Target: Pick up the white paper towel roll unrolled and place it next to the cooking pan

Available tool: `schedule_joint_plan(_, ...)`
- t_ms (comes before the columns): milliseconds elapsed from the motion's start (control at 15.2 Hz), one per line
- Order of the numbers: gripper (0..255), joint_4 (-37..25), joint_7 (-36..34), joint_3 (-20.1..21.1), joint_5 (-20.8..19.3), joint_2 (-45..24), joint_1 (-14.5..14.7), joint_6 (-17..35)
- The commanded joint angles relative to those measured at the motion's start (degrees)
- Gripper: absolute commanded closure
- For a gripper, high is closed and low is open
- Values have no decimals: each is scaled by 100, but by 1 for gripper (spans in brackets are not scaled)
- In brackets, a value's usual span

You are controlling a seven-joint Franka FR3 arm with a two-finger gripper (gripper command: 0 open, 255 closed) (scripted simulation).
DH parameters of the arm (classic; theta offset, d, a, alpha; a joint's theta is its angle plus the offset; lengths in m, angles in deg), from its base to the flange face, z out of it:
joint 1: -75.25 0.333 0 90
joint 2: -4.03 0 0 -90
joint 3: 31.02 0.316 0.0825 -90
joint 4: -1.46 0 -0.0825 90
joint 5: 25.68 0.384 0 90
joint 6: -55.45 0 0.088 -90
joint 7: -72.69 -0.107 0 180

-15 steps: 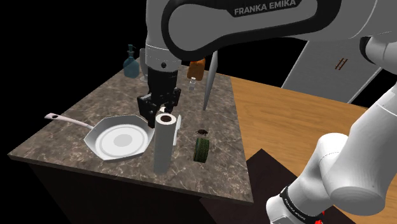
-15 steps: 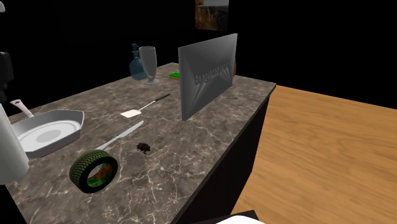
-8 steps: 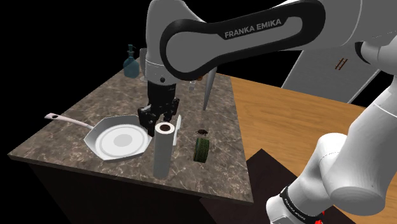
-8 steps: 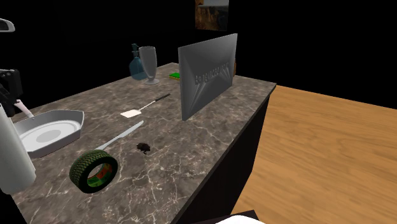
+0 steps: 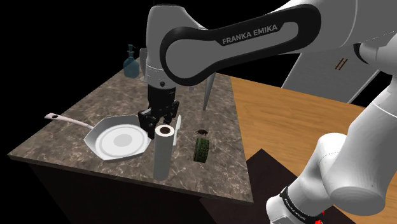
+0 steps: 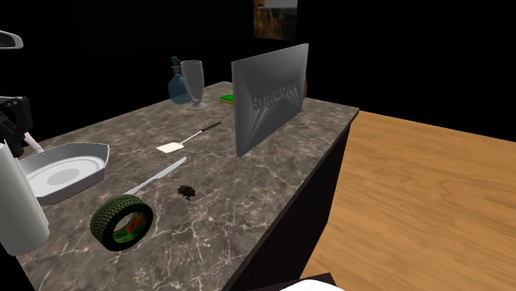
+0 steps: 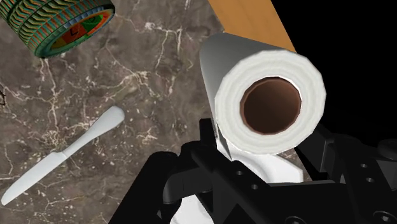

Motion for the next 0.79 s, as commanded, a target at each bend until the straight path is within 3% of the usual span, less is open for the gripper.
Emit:
schedule_joint_plan(0, 0, 0, 0, 0, 0, 0, 0, 1)
schedule_joint_plan(330, 0, 0, 0, 0, 0, 0, 0, 1)
schedule_joint_plan(594, 0, -550, 9, -36, 5, 160, -41, -711)
schedule_joint_plan(726, 0, -550, 9, -36, 5, 161, -41, -711)
